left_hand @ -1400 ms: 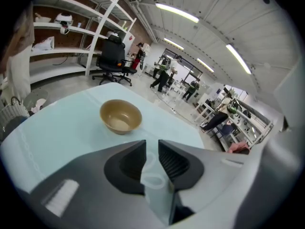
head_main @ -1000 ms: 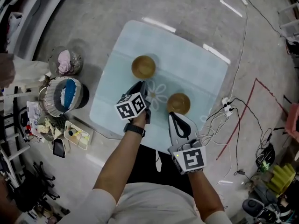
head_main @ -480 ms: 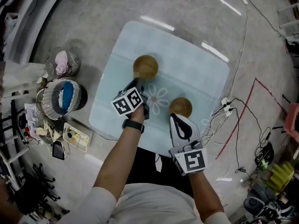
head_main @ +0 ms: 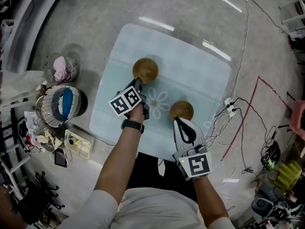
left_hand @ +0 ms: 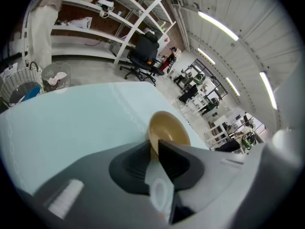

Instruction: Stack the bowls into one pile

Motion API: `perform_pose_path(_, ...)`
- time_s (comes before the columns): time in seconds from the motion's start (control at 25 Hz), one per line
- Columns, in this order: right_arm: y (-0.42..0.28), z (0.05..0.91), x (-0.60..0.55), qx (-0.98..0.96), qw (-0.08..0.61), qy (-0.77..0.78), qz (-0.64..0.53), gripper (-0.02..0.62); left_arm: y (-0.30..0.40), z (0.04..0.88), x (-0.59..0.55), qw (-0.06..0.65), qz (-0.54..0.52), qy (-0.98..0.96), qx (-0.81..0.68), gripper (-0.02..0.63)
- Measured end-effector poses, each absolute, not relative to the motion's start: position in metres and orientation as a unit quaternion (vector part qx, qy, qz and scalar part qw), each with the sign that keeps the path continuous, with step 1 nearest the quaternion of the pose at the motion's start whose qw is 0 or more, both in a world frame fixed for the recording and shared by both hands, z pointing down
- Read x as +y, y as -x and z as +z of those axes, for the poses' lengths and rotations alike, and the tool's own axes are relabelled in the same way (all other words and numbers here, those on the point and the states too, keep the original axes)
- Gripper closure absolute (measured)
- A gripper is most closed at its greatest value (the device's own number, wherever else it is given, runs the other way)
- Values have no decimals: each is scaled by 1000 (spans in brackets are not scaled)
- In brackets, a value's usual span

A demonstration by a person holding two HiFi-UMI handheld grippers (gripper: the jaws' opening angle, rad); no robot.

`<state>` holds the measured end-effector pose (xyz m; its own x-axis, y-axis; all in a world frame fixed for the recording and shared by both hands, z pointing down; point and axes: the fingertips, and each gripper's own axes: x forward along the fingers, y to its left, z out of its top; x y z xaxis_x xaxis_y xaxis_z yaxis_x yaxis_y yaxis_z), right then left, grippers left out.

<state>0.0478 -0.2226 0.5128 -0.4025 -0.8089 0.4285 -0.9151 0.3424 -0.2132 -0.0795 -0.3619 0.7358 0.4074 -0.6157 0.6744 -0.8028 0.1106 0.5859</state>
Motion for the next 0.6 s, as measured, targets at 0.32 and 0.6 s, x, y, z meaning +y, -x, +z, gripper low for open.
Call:
perform_pose_path(0.32, -58, 512, -219, -802, 122, -541, 219, 595, 78, 732, -360, 513, 106, -668, -528, 595)
perform_pose_path(0.6, -80, 498, -208, -790, 121, -561, 215, 595, 58, 705, -335, 501, 122, -692, -505, 594)
